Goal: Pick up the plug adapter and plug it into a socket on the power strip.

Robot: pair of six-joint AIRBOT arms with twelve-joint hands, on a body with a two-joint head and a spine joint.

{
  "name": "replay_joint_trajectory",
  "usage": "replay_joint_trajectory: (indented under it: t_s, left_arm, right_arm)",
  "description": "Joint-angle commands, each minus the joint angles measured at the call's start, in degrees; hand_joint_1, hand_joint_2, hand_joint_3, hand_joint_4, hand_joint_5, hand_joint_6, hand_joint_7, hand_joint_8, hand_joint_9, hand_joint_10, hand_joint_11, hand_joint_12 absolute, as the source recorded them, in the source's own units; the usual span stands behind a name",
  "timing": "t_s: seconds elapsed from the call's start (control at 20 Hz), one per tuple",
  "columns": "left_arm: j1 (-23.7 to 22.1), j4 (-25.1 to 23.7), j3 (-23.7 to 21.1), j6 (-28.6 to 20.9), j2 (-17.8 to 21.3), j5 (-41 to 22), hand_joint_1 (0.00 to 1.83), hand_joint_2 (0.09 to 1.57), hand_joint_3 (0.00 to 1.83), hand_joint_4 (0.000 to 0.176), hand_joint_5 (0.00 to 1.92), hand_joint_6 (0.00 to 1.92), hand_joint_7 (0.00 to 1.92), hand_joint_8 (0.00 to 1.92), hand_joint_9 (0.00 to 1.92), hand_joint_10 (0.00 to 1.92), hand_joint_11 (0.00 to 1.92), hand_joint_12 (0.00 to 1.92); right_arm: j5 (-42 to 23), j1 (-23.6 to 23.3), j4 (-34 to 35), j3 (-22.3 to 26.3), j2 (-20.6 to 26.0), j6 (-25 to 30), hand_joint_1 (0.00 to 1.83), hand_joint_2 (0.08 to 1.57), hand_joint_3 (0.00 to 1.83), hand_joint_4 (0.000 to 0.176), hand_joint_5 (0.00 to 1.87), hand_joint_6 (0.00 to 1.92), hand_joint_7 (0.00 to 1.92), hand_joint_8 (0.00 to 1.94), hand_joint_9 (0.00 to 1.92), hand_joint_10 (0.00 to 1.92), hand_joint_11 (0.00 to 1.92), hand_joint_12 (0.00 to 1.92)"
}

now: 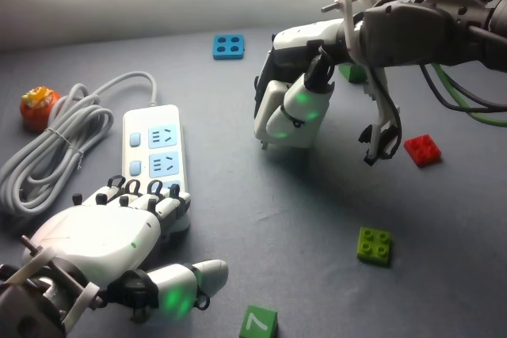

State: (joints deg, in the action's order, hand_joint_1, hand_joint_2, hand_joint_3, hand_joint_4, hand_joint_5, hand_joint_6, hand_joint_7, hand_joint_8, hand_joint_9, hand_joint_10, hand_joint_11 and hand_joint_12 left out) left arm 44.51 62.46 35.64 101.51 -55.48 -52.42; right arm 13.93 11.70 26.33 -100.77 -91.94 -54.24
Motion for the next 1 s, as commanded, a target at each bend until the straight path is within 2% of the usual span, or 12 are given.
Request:
replay_joint_trajectory:
  t_s: [0.0,0.05,0.1,0.25,0.4,0.45,0.65,0.75,0.8,0.9,0.95]
  left_arm:
    - [-0.42,-2.32,-0.16,-0.39,-0.23,-1.62,0.00,1.25,0.00,0.000,0.14,0.00,0.15,0.00,0.16,0.00,0.00,0.56]
    - [-0.43,-2.32,-0.13,-0.39,-0.23,-1.62,0.00,1.24,0.00,0.000,0.15,0.01,0.16,0.00,0.16,0.00,0.00,0.56]
    - [-0.46,-2.32,-0.11,-0.39,-0.23,-1.62,0.00,1.24,0.00,0.000,0.12,0.00,0.14,0.00,0.15,0.00,0.00,0.54]
    - [-0.67,-2.31,-0.02,-0.39,-0.22,-1.62,0.00,1.24,0.00,0.000,0.14,0.01,0.17,0.01,0.18,0.01,0.00,0.56]
    - [-0.89,-2.31,0.15,-0.39,-0.23,-1.62,0.00,1.24,0.00,0.000,0.14,0.00,0.18,0.01,0.19,0.01,0.00,0.58]
    - [-0.89,-2.31,0.18,-0.42,-0.22,-1.62,0.00,1.24,0.00,0.000,0.14,0.00,0.18,0.01,0.19,0.01,0.00,0.58]
    - [-0.91,-2.31,0.26,-0.54,-0.20,-1.62,0.00,1.24,0.00,0.000,0.16,0.00,0.17,0.00,0.18,0.00,0.00,0.60]
    - [-1.04,-2.31,0.25,-0.55,-0.20,-1.62,0.00,1.23,0.00,0.000,0.15,0.00,0.17,0.00,0.18,0.00,0.00,0.62]
    - [-1.13,-2.31,0.23,-0.55,-0.21,-1.62,0.00,1.23,0.00,0.000,0.15,0.00,0.17,0.00,0.18,0.00,0.00,0.62]
    - [-1.14,-2.31,0.20,-0.55,-0.21,-1.62,0.00,1.23,0.00,0.000,0.14,0.00,0.18,0.00,0.19,0.00,0.00,0.58]
    - [-1.12,-2.31,0.18,-0.54,-0.21,-1.61,0.00,1.23,0.00,0.000,0.14,0.00,0.18,0.00,0.19,0.00,0.00,0.58]
  right_arm:
    - [-5.18,-0.57,0.96,-0.26,0.56,0.09,1.23,1.10,0.00,0.013,0.97,0.98,1.08,0.86,1.16,0.07,0.63,1.17]
    - [-5.20,-0.57,0.96,-0.26,0.59,0.00,1.22,1.11,0.00,0.006,0.93,1.03,1.07,0.87,1.16,0.06,0.64,1.14]
    - [-5.20,-0.57,0.96,-0.26,0.62,-0.11,1.21,1.12,0.00,0.010,0.91,1.08,1.04,0.92,1.14,0.05,0.63,1.13]
    - [-5.17,-0.64,0.96,-0.25,0.66,-0.64,1.21,1.13,0.00,0.015,0.90,1.11,1.03,0.91,1.14,0.04,0.62,1.13]
    - [-3.80,-1.52,0.97,-0.22,0.74,-0.81,1.21,1.13,0.00,0.015,0.89,1.12,1.02,0.93,1.13,0.03,0.62,1.14]
    - [-2.73,-2.06,0.97,-0.17,0.75,-1.23,1.21,1.13,0.00,0.020,0.91,1.11,1.02,0.92,1.14,0.03,0.63,1.13]
    - [-0.72,-5.41,0.20,3.27,2.20,-2.80,1.21,1.13,0.00,0.021,0.91,1.10,1.01,0.93,1.13,0.02,0.63,1.11]
    - [0.76,-7.40,-4.69,5.27,2.49,-2.59,1.21,1.13,0.00,0.024,0.92,1.08,1.01,0.93,1.13,0.01,0.62,1.12]
    - [1.81,-8.89,-12.50,6.90,2.49,1.42,1.21,1.13,0.00,0.024,0.92,1.08,1.01,0.94,1.13,0.01,0.62,1.13]
    - [2.66,-10.15,-13.93,8.17,2.48,2.36,1.21,1.13,0.00,0.023,0.91,1.10,1.00,0.95,1.12,0.01,0.62,1.10]
    - [3.35,-10.77,-16.45,8.79,2.48,5.84,1.21,1.13,0.00,0.023,0.91,1.10,1.00,0.95,1.12,0.01,0.62,1.10]
